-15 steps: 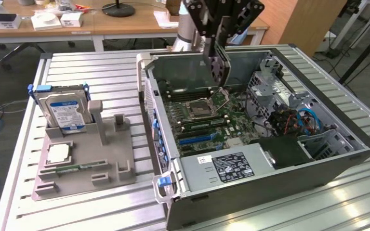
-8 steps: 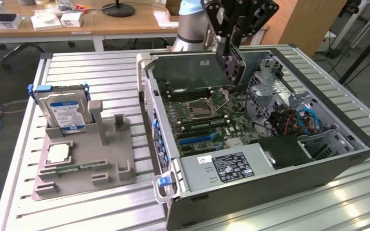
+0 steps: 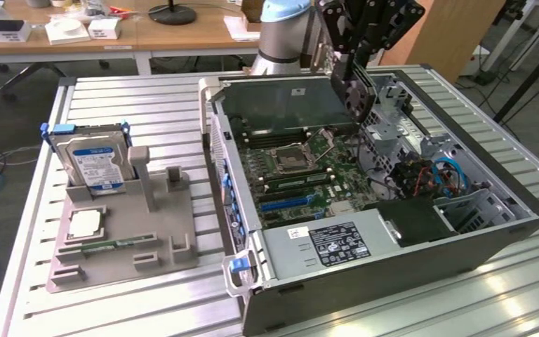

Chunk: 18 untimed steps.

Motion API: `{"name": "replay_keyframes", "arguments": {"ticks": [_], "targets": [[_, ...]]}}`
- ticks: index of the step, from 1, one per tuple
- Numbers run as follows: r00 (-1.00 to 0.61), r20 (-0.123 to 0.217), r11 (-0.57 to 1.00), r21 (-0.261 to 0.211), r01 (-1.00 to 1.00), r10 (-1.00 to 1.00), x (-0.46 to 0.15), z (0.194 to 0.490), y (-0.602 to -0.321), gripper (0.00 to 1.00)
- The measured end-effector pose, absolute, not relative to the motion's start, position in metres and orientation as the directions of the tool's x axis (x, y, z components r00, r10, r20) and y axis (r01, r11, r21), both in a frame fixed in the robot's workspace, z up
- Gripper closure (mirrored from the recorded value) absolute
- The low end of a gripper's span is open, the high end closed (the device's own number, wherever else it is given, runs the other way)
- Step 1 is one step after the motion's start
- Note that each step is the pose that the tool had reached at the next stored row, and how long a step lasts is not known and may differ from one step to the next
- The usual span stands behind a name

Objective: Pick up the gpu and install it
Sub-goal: 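Pick up the gpu and move the gpu toward the slot, then insert the gpu into the slot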

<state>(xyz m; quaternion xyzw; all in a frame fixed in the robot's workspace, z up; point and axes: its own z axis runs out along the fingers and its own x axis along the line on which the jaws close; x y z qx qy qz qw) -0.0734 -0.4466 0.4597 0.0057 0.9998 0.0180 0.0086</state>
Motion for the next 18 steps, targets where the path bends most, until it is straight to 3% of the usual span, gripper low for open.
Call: {"name": "replay_keyframes", "arguments": {"ticks": [18], "targets": [[-1.000, -0.017, 0.999, 0.036, 0.011, 0.012, -0.0640, 0.4597, -0.4466, 0.74]]}}
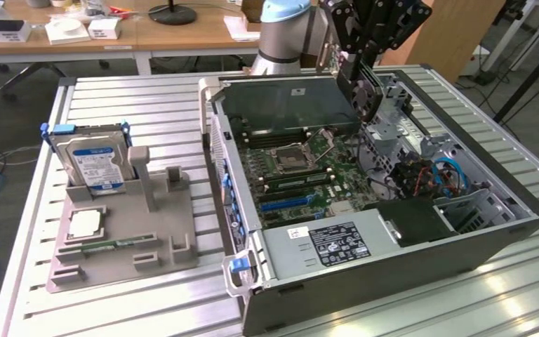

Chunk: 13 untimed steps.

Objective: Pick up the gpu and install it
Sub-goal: 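Insert the gpu into the slot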

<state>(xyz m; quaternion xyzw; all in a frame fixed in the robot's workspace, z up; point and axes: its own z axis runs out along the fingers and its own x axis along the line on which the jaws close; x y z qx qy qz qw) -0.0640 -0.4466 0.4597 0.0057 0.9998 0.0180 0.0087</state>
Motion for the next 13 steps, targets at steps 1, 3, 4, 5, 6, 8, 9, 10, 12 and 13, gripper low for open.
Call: {"name": "replay_keyframes", "arguments": {"ticks": [1, 3, 4, 5, 6, 8, 9, 10, 12, 13], "targets": [[-1.000, -0.017, 0.999, 0.036, 0.011, 0.012, -0.0640, 0.4597, -0.4466, 0.74], [-1.000, -0.017, 0.999, 0.036, 0.010, 0.011, -0.0640, 0.4597, -0.4466, 0.74], [-1.000, -0.017, 0.999, 0.036, 0.008, 0.008, -0.0640, 0.4597, -0.4466, 0.74], [-1.000, -0.017, 0.999, 0.036, 0.002, 0.003, -0.0640, 0.4597, -0.4466, 0.74], [-1.000, -0.017, 0.999, 0.036, -0.007, -0.006, -0.0641, 0.4597, -0.4466, 0.74], [-0.999, -0.017, 0.999, 0.036, -0.034, -0.033, -0.0640, 0.4597, -0.4466, 0.74], [-0.999, -0.017, 0.998, 0.036, -0.052, -0.051, -0.0640, 0.4596, -0.4466, 0.74], [-0.997, -0.017, 0.997, 0.036, -0.070, -0.069, -0.0640, 0.4596, -0.4466, 0.74], [-0.994, -0.017, 0.994, 0.036, -0.106, -0.106, -0.0640, 0.4596, -0.4466, 0.74], [-0.992, -0.017, 0.992, 0.036, -0.124, -0.124, -0.0640, 0.4597, -0.4466, 0.74]]}}
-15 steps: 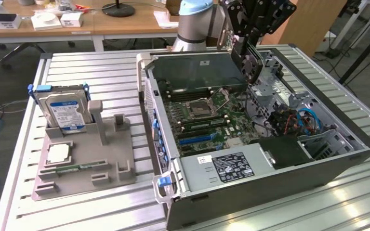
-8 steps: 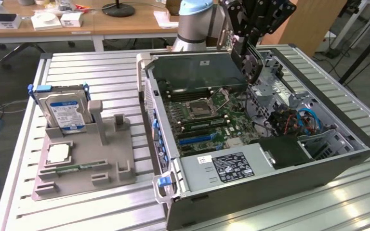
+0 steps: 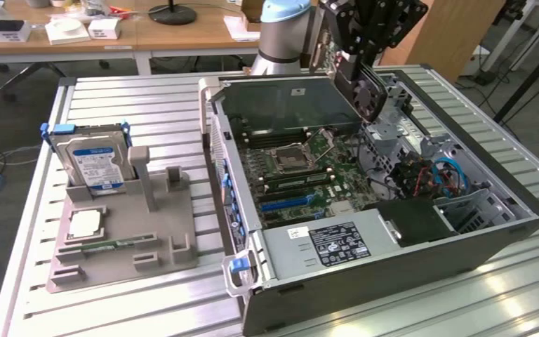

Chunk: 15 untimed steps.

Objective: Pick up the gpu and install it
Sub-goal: 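Insert the gpu into the slot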

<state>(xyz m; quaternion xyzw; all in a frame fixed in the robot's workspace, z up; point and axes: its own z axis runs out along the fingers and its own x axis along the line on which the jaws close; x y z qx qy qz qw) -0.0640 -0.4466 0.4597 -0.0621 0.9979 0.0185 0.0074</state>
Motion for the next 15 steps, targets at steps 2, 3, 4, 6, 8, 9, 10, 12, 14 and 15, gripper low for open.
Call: {"name": "replay_keyframes", "arguments": {"ticks": [2, 3, 4, 6, 8, 9, 10, 12, 14, 15], "targets": [[-0.987, -0.017, 0.986, 0.036, -0.160, -0.159, -0.0640, 0.4596, -0.4466, 0.74], [-0.984, -0.017, 0.983, 0.036, -0.178, -0.177, -0.0640, 0.4596, -0.4466, 0.74], [-0.981, -0.017, 0.980, 0.036, -0.195, -0.195, -0.0640, 0.4596, -0.4466, 0.74], [-0.973, -0.017, 0.972, 0.036, -0.232, -0.232, -0.0640, 0.4595, -0.4466, 0.74], [-0.964, -0.017, 0.963, 0.036, -0.267, -0.266, -0.0640, 0.4595, -0.4466, 0.74], [-0.959, -0.017, 0.958, 0.036, -0.284, -0.284, -0.0640, 0.4595, -0.4466, 0.74], [-0.954, -0.017, 0.953, 0.036, -0.301, -0.301, -0.0640, 0.4595, -0.4466, 0.74], [-0.942, -0.017, 0.941, 0.036, -0.335, -0.335, -0.0640, 0.4594, -0.4466, 0.74], [-0.929, -0.017, 0.928, 0.036, -0.370, -0.370, -0.0640, 0.4594, -0.4466, 0.74], [-0.922, -0.017, 0.921, 0.036, -0.387, -0.387, -0.0640, 0.4593, -0.4466, 0.74]]}}
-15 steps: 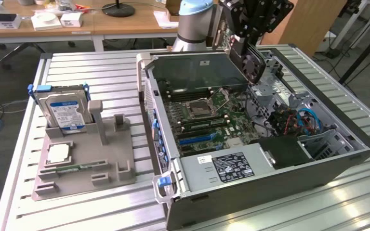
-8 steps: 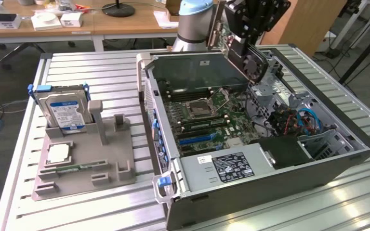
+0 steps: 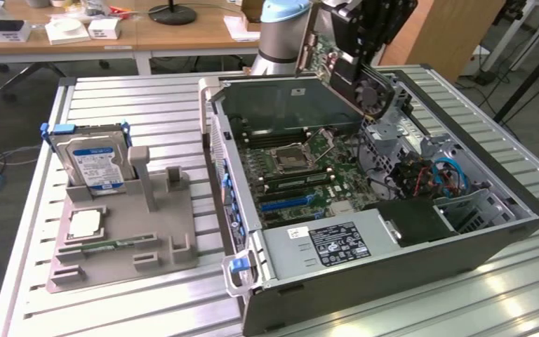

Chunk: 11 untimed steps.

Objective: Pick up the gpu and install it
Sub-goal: 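Insert the gpu into the slot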

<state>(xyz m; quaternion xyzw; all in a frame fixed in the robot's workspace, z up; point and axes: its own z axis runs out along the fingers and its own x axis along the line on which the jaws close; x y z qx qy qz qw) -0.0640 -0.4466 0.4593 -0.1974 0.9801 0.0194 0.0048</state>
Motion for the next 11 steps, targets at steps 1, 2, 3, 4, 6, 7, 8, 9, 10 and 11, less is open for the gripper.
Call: {"name": "replay_keyframes", "arguments": {"ticks": [1, 2, 3, 4, 6, 7, 8, 9, 10, 11], "targets": [[-0.915, -0.017, 0.914, 0.036, -0.404, -0.403, -0.0640, 0.4593, -0.4466, 0.74], [-0.908, -0.017, 0.907, 0.036, -0.420, -0.420, -0.0640, 0.4593, -0.4466, 0.74], [-0.900, -0.017, 0.899, 0.036, -0.436, -0.436, -0.0640, 0.4593, -0.4466, 0.74], [-0.892, -0.017, 0.891, 0.036, -0.452, -0.452, -0.0640, 0.4593, -0.4466, 0.74], [-0.874, -0.017, 0.874, 0.036, -0.485, -0.485, -0.0640, 0.4592, -0.4466, 0.74], [-0.865, -0.017, 0.865, 0.036, -0.501, -0.501, -0.0640, 0.4592, -0.4466, 0.74], [-0.856, -0.017, 0.855, 0.036, -0.517, -0.516, -0.0640, 0.4592, -0.4466, 0.74], [-0.847, -0.017, 0.846, 0.036, -0.532, -0.532, -0.0640, 0.4591, -0.4466, 0.74], [-0.827, -0.017, 0.826, 0.036, -0.562, -0.562, -0.0640, 0.4591, -0.4466, 0.74], [-0.817, -0.017, 0.816, 0.036, -0.577, -0.577, -0.0640, 0.4591, -0.4466, 0.74]]}}
